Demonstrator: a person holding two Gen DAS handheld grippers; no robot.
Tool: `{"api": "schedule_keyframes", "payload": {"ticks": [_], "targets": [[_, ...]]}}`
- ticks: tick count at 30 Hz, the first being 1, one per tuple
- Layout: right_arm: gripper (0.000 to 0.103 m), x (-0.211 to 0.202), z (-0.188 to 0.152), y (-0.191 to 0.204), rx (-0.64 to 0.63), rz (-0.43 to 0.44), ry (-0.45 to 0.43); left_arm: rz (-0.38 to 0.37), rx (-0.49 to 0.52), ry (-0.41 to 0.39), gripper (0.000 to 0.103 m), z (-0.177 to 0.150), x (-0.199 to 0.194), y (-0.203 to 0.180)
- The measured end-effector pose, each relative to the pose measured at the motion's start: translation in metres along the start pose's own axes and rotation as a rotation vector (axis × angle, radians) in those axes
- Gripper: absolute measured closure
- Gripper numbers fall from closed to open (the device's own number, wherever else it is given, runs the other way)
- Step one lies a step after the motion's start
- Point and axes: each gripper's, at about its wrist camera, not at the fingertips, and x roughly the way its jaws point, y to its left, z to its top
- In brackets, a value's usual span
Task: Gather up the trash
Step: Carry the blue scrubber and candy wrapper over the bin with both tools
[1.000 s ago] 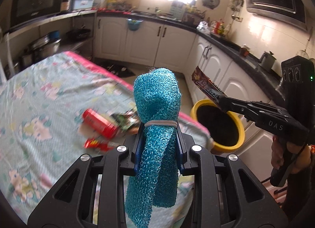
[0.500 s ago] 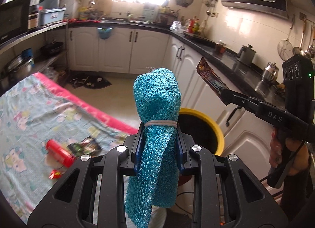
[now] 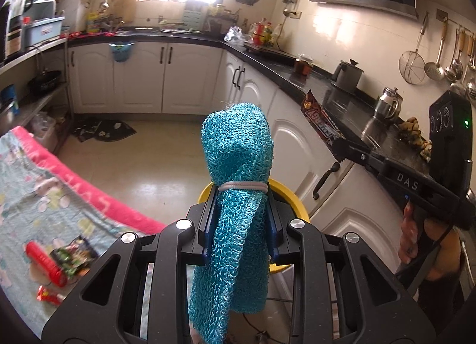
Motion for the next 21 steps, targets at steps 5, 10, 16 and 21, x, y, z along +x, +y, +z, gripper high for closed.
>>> {"api": "schedule_keyframes", "payload": {"ticks": [5,10,16,21], "targets": [[0.098,0.009,-0.008,-0.016,0.043,-0.049,0.025,-0.013,0.011,0.023,0.082,0.009,0.028,-0.008],[0.098,0.026,-0.022,-0.029,0.090,-0.076,0.069,-0.014,0.012,0.064,0.081,0.013,0.061,-0.010],[0.098,0.051,-0.041,-0.040,0.114,-0.107,0.142,-0.026,0.001,0.133,0.081,0.013,0.104,-0.003],[0.098,0.071,-0.057,-0.056,0.154,-0.129,0.205,-0.060,-0.056,0.193,0.080,0.010,0.134,0.010]]}}
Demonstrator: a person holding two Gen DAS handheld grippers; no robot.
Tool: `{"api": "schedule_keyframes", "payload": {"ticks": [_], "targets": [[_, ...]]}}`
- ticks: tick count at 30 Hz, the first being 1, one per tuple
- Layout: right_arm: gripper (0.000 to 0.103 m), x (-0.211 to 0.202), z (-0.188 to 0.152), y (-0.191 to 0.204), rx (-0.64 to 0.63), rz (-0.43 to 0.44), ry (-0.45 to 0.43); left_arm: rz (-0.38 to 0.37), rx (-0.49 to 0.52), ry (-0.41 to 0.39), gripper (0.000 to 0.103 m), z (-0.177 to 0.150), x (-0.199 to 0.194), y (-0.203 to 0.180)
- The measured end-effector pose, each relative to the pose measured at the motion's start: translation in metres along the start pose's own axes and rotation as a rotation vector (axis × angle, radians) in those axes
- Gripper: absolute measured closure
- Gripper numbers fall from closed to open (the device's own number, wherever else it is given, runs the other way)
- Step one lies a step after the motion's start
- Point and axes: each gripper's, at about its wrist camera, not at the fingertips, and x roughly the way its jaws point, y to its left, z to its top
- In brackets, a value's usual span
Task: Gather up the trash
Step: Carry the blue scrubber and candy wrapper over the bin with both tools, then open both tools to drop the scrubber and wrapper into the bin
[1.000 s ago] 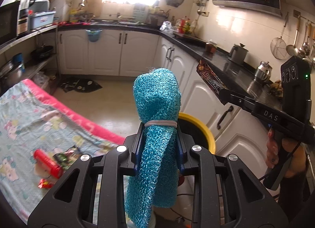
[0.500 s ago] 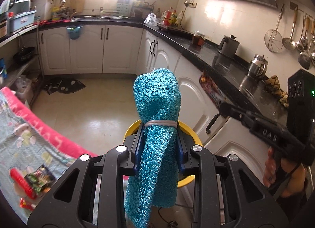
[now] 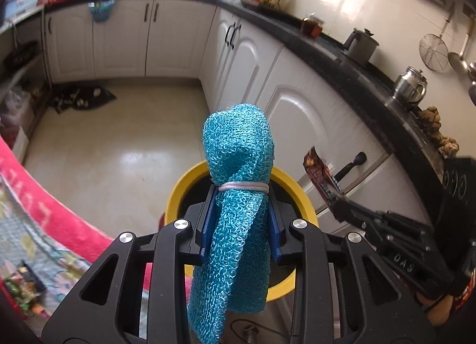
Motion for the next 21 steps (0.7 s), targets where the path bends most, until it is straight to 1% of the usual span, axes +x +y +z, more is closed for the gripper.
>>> {"api": "schedule_keyframes", "payload": {"ticks": [7,8,10,11,13,15,17,18,19,21], "targets": [[0.097,0.023,-0.009,-0.013,0.034,-0.021,0.048,-0.019,-0.031,0.035,0.078,0.002,0.029,0.006],[0.094,0.025,-0.010,-0.015,0.039,-0.023,0.053,-0.022,-0.031,0.038,0.078,0.002,0.032,0.006],[0.080,0.028,-0.012,-0.017,0.052,-0.032,0.059,-0.028,-0.031,0.037,0.075,0.002,0.036,0.005],[0.072,0.029,-0.013,-0.019,0.058,-0.036,0.061,-0.027,-0.031,0.036,0.072,0.003,0.038,0.004],[0.070,0.030,-0.014,-0.021,0.072,-0.041,0.067,-0.020,-0.040,0.029,0.060,0.003,0.040,0.006],[0.066,0.032,-0.014,-0.025,0.079,-0.042,0.068,-0.019,-0.062,0.027,0.058,0.003,0.040,0.009],[0.063,0.029,-0.015,-0.026,0.083,-0.042,0.060,-0.008,-0.068,0.021,0.052,0.002,0.036,0.012],[0.060,0.027,-0.015,-0.027,0.084,-0.043,0.054,0.006,-0.066,0.012,0.045,0.002,0.033,0.013],[0.059,0.026,-0.014,-0.028,0.085,-0.045,0.049,0.018,-0.065,0.005,0.040,0.002,0.029,0.015],[0.054,0.023,-0.013,-0.027,0.085,-0.046,0.039,0.033,-0.071,-0.004,0.039,0.002,0.023,0.017]]}}
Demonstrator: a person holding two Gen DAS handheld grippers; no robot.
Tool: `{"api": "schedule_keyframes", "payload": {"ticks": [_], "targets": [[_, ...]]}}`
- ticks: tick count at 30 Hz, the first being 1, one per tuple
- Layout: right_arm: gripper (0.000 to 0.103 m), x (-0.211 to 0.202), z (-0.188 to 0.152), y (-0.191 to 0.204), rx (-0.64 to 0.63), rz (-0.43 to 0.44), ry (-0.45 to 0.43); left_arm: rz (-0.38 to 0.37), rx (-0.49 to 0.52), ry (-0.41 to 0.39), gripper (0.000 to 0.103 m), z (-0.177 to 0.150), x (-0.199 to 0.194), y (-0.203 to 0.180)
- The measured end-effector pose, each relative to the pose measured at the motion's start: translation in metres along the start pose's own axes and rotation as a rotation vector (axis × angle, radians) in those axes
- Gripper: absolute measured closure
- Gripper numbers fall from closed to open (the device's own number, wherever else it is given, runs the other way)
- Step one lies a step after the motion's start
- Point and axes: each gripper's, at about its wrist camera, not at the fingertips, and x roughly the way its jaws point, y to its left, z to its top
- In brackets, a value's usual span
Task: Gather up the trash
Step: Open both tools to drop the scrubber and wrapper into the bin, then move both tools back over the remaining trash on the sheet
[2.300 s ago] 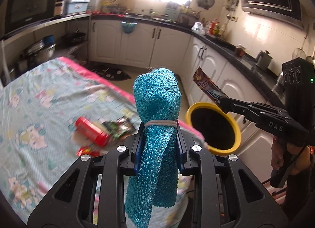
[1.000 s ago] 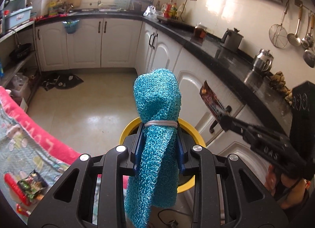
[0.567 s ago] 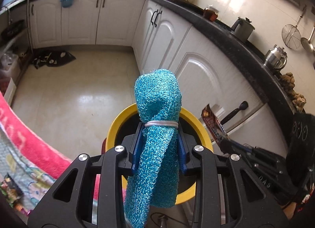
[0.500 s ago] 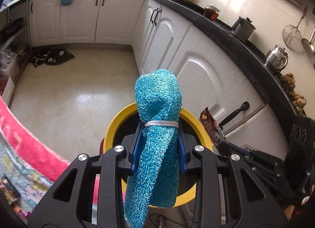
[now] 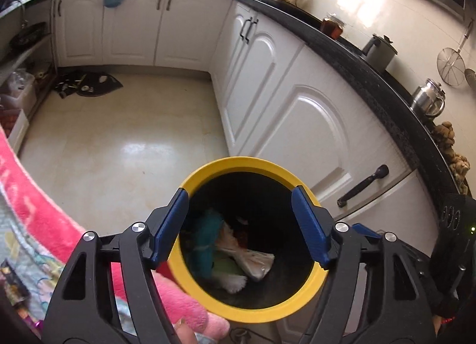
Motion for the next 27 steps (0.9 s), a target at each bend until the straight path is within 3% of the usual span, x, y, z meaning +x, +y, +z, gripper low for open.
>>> {"api": "schedule_keyframes", "payload": {"ticks": [2,4,5,15,27], "targets": [[0.051,-0.004,0.000,0.002,-0.007,0.000,-0.009,0.027,-0.008,-0.025,0.030,-0.001,-0.011,0.003],[0.048,-0.007,0.001,0.007,-0.022,-0.002,-0.021,0.050,-0.018,-0.045,0.013,-0.001,-0.021,0.007],[0.046,-0.010,0.001,0.010,-0.027,-0.002,-0.029,0.062,-0.021,-0.053,0.011,-0.001,-0.027,0.009],[0.028,-0.036,0.004,0.041,-0.095,0.022,-0.102,0.159,-0.012,-0.128,0.011,-0.016,-0.083,0.024],[0.026,-0.068,0.002,0.087,-0.192,0.076,-0.166,0.206,-0.066,-0.222,0.011,-0.042,-0.155,0.049]]}}
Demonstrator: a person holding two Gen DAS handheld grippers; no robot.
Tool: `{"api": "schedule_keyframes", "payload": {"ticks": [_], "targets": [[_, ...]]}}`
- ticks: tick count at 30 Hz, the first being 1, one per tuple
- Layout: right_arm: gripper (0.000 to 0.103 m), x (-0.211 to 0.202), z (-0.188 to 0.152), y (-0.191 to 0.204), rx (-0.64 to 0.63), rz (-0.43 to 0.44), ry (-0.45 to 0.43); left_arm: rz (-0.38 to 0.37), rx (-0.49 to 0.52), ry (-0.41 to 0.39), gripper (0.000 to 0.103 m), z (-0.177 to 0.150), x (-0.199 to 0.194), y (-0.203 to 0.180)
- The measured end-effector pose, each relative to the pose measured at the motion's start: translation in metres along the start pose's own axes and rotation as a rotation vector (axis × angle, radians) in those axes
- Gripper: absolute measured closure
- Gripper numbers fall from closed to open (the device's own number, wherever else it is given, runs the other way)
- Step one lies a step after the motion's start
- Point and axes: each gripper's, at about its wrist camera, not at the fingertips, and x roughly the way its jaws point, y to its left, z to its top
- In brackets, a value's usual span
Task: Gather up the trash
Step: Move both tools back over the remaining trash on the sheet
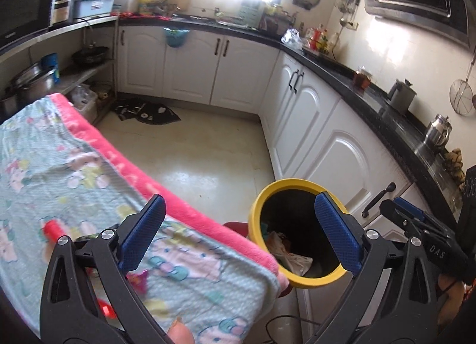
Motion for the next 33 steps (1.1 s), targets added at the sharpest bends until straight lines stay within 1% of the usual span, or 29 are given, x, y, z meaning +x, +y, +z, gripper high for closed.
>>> {"api": "schedule_keyframes", "payload": {"ticks": [9,13,17,20,25,29,33], "targets": [[0.026,-0.018,0.000,0.046,-0.090,0.078,-0.035,0.081,-0.053,-0.055,0.011,-0.009,-0.046,0.044],[0.026,-0.025,-0.003,0.076,-0.147,0.129,-0.038,0.111,-0.081,-0.082,0.011,-0.013,-0.067,0.063],[0.026,-0.029,-0.009,0.104,-0.199,0.187,-0.031,0.143,-0.097,-0.111,0.011,-0.017,-0.089,0.079],[0.020,-0.032,-0.013,0.124,-0.231,0.234,-0.027,0.162,-0.114,-0.121,0.011,-0.019,-0.103,0.091],[0.020,-0.034,-0.019,0.157,-0.299,0.308,-0.016,0.200,-0.142,-0.147,0.011,-0.028,-0.129,0.109],[0.020,-0.030,-0.023,0.183,-0.342,0.348,-0.002,0.240,-0.175,-0.170,0.011,-0.035,-0.149,0.128],[0.019,-0.022,-0.022,0.202,-0.372,0.375,0.014,0.291,-0.207,-0.177,0.011,-0.044,-0.167,0.147]]}}
